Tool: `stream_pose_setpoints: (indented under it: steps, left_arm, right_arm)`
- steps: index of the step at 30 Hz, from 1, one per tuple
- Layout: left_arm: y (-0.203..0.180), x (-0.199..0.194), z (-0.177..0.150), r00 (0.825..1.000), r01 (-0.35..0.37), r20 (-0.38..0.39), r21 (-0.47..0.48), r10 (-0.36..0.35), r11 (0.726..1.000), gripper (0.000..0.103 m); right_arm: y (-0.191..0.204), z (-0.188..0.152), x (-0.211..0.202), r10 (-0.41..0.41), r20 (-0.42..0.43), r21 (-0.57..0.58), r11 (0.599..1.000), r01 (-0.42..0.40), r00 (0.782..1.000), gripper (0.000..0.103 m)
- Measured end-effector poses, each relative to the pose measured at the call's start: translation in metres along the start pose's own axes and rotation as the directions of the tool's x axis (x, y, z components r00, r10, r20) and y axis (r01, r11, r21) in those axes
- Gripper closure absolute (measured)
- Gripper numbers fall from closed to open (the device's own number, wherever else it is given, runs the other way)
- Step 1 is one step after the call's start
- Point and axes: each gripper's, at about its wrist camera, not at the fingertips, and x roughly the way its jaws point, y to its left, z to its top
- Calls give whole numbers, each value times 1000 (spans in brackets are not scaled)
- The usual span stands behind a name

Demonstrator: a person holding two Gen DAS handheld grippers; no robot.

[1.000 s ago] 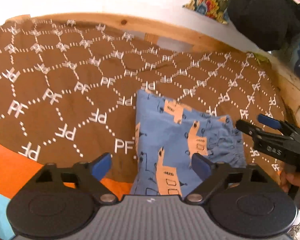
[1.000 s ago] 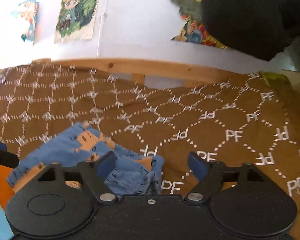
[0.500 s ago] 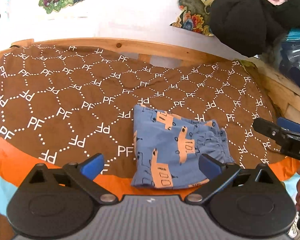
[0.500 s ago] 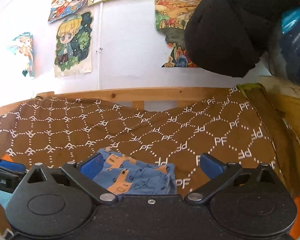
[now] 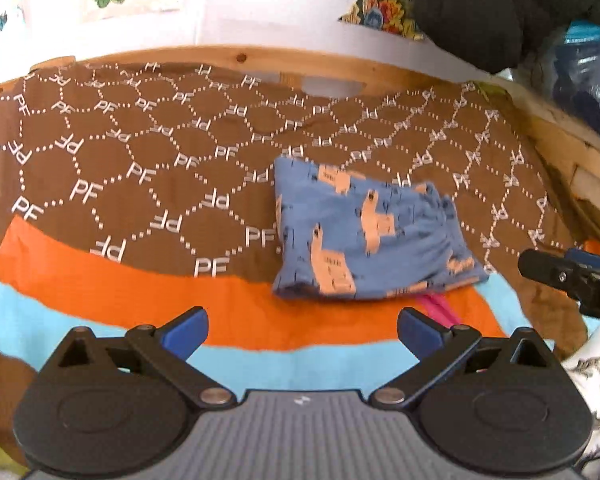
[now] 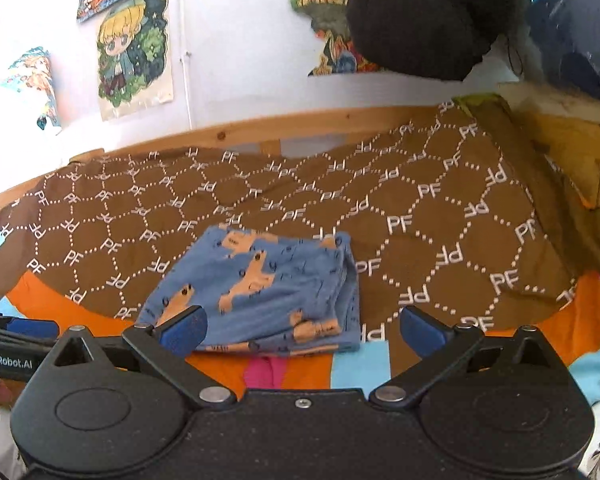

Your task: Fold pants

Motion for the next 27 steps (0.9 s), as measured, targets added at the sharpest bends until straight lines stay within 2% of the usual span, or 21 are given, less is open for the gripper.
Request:
stream_pose_setpoints:
  steps: [21, 27]
  left_arm:
    - [5, 0, -4, 1000, 0, -26, -40, -1, 999, 0]
    - [2, -2, -2, 997, -68, -20, -9, 68, 998, 0]
  right_arm:
    - [-7, -3, 8, 7, -29, 19, 1000, -7, 1000, 1]
    - [-6, -3, 9, 12, -36, 16, 1000, -11, 999, 1]
